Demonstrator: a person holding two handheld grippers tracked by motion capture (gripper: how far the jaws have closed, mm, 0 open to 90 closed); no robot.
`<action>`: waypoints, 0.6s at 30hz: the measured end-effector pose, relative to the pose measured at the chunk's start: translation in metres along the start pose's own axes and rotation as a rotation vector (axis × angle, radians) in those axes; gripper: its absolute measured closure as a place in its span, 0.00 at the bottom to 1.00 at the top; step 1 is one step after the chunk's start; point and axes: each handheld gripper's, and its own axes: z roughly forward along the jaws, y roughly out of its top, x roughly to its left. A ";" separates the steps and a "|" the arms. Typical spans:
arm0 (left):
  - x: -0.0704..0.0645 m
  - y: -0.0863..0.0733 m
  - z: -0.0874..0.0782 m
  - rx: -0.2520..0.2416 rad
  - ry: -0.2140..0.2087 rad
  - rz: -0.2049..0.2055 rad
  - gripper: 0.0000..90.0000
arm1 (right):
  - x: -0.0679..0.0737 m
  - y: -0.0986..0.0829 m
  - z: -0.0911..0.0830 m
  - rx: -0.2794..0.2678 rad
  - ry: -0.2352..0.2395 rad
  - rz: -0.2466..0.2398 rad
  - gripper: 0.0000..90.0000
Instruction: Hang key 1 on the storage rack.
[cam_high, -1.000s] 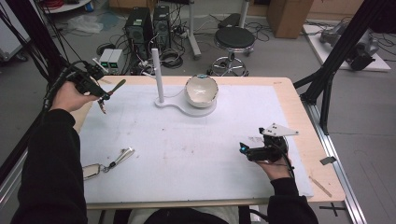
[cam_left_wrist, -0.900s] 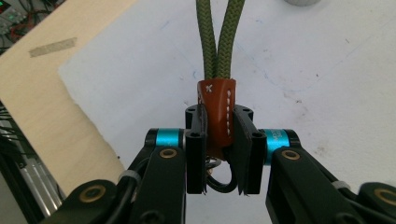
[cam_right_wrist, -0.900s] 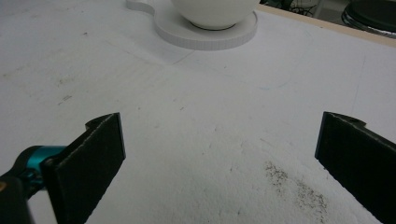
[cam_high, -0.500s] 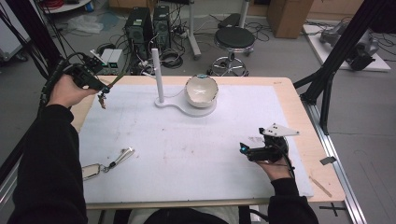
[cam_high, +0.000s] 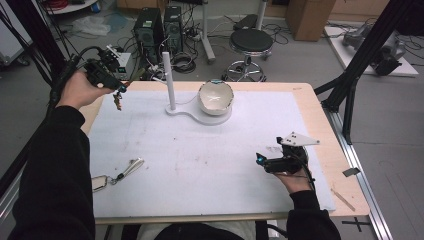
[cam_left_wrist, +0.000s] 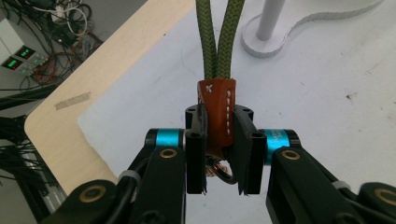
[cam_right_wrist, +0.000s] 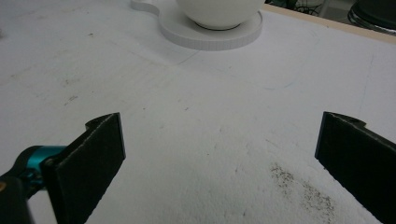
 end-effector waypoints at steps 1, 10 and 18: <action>-0.001 0.000 0.002 -0.001 0.005 0.000 0.85 | 0.000 0.000 0.000 0.001 0.000 0.000 0.01; -0.008 0.009 0.016 0.009 -0.008 0.033 0.85 | 0.000 0.000 0.001 0.008 0.001 -0.001 0.01; -0.011 0.014 0.030 0.033 -0.025 0.031 0.85 | 0.000 -0.001 0.001 0.015 0.000 -0.002 0.01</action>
